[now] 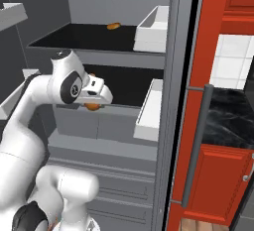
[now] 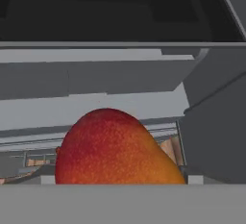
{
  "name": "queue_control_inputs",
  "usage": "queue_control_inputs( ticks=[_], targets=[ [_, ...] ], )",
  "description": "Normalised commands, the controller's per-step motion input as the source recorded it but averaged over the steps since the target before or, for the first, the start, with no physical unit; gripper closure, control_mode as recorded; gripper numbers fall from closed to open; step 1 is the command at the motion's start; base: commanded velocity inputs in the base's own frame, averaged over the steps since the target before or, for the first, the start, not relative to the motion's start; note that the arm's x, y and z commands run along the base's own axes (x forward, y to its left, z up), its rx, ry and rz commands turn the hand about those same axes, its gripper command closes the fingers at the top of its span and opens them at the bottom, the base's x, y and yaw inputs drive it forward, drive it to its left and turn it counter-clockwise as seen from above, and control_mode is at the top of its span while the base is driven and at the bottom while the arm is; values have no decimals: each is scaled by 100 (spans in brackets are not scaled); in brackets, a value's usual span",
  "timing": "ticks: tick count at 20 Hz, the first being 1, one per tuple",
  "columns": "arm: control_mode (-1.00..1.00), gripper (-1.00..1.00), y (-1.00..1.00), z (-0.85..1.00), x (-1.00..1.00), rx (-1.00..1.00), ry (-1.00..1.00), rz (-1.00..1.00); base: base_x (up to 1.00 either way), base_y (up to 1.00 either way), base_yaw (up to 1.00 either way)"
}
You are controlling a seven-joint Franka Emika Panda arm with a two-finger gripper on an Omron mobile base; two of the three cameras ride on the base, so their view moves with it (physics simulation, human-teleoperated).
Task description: Pick the tangerine and mango from the fridge and place them on the plate next to the blender to make a fruit smoothie.
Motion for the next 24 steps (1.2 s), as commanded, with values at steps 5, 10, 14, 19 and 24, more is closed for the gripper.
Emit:
queue_control_inputs(
  ticks=[5,10,14,19,24],
  targets=[
    [-100,100,19,-12,-45,-2,5,0,0,0,0],
    [100,100,0,0,-20,1,0,0,-80,0,-5],
    [100,100,0,0,0,0,0,0,-100,10,-12],
    [100,100,0,0,0,0,0,0,-100,19,-35],
    [100,100,0,0,0,0,0,0,-97,5,-62]
  ],
)
